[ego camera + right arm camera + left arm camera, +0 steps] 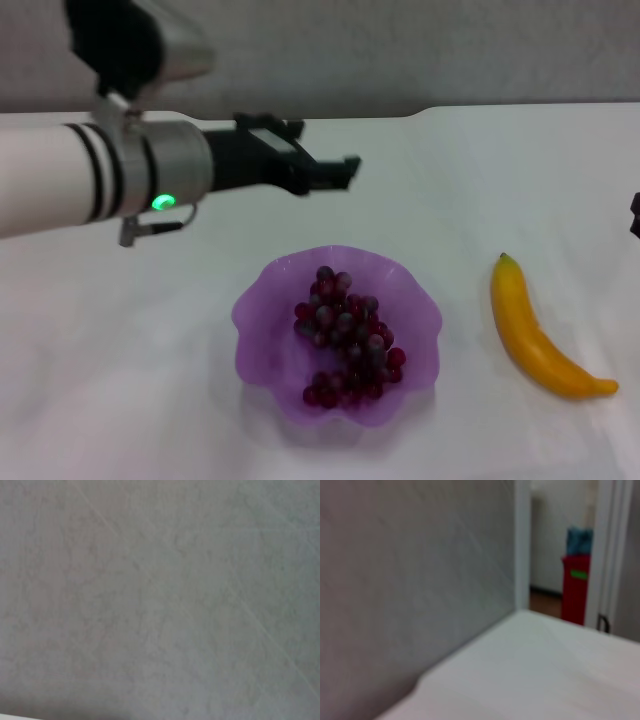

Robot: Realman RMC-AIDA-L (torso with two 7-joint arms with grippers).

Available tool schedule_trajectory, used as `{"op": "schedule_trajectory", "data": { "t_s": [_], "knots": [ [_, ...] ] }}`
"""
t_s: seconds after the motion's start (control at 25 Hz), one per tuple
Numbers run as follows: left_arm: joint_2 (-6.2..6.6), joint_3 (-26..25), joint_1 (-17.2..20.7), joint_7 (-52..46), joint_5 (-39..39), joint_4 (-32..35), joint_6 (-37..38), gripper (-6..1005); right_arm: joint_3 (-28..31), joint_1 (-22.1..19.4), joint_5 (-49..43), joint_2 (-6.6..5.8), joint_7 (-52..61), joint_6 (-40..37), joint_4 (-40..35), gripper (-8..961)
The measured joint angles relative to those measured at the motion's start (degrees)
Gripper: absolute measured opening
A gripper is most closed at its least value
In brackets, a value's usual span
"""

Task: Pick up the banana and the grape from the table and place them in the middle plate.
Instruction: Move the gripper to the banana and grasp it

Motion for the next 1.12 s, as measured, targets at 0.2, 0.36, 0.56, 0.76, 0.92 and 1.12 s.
{"op": "schedule_trajectory", "data": {
  "t_s": [0.2, 0.36, 0.56, 0.76, 0.92, 1.12],
  "knots": [
    [-0.04, -3.8, 3.7, 12.6, -12.4, 0.7, -2.6, 882, -0.3, -0.1, 0.0, 0.0, 0.0, 0.0, 0.2, 879],
    [-0.12, -5.4, 7.0, 24.0, -22.4, 1.1, -4.7, 882, -0.5, -0.1, 0.0, 0.0, 0.0, 0.1, 0.3, 879],
    [-0.31, -7.2, 11.6, 41.7, -38.9, 0.9, -5.5, 882, -1.2, -0.1, 0.0, 0.0, 0.0, 0.4, 0.5, 880],
    [-0.24, -8.2, 16.2, 64.4, -60.9, -2.4, -5.2, 881, -1.8, -0.2, 0.0, 0.0, 0.0, 0.4, 0.9, 880],
    [-0.28, -9.2, 18.5, 74.9, -69.9, -4.2, -5.8, 881, -2.5, -1.3, -0.2, 0.01, 0.0, 0.2, 3.0, 879],
    [-0.33, -11.2, 20.4, 78.9, -72.6, -5.8, -9.0, 881, -3.6, -3.8, -1.4, 0.01, 0.3, -2.4, 8.3, 880]
  ]
}}
